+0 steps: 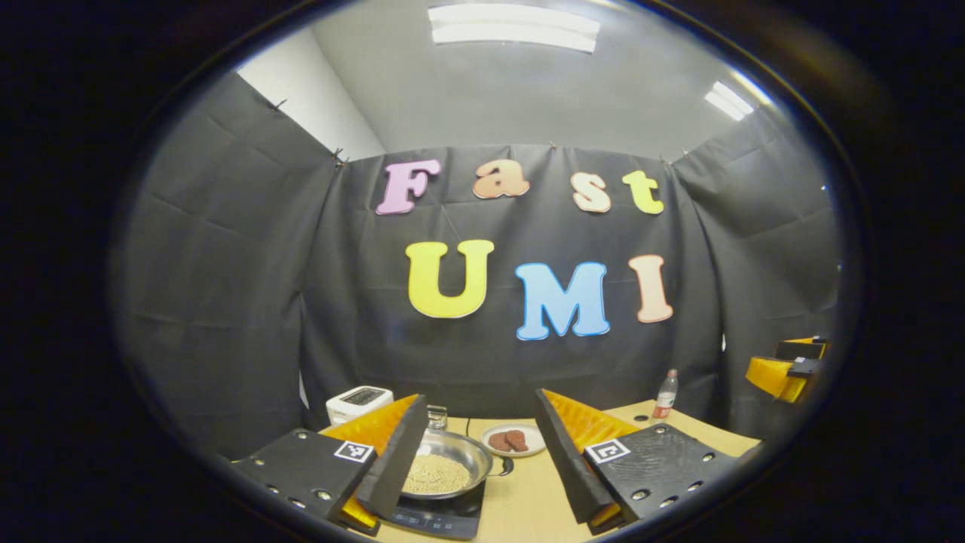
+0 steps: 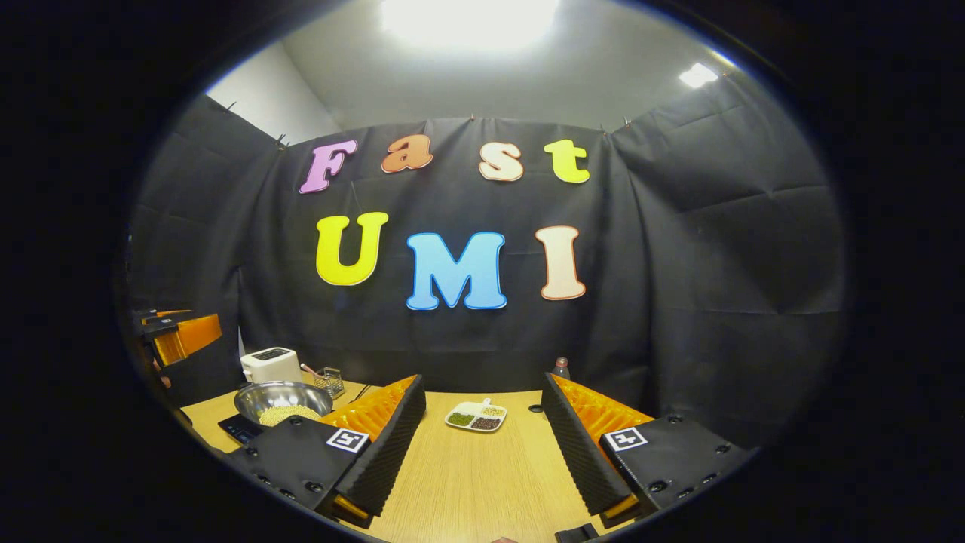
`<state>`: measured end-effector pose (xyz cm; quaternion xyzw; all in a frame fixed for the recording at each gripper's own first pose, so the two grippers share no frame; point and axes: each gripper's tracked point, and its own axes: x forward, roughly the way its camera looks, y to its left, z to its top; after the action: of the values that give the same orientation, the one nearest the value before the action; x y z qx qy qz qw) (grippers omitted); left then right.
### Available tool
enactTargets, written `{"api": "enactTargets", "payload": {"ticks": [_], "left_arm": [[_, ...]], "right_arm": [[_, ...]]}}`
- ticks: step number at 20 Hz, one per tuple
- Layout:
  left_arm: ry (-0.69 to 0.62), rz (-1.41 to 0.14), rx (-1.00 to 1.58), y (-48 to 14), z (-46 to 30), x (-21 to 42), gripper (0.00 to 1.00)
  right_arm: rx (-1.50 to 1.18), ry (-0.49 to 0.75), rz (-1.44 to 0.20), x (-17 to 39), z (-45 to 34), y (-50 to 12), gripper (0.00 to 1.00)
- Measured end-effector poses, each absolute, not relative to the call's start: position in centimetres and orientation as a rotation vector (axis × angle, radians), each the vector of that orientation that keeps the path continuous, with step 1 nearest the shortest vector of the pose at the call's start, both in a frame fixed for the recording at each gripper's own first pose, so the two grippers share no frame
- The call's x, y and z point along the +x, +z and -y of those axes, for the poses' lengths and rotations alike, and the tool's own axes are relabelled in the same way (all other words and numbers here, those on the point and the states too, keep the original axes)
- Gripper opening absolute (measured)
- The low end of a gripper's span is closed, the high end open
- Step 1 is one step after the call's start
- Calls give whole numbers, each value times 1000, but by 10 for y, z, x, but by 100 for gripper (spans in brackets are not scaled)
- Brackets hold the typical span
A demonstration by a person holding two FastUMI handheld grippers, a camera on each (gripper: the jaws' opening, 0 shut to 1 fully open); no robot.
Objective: First push the handle of the pot to place it horizontally, then grasp the pot with both hands and set it on the induction cooktop.
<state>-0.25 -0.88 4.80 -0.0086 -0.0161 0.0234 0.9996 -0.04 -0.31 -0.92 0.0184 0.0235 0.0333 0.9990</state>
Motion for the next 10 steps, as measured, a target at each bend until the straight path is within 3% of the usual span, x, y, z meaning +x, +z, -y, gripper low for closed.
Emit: {"api": "enactTargets", "payload": {"ticks": [6,8,10], "left_arm": [[64,63,-17,61,-12,-17,84],[61,67,-18,64,-14,-22,88],[62,72,-5,65,-17,-23,84]], "right_arm": [[57,53,-23,-8,-3,4,94],[65,51,-8,-9,-4,8,94],[64,61,-16,-11,-9,6,98]]}}
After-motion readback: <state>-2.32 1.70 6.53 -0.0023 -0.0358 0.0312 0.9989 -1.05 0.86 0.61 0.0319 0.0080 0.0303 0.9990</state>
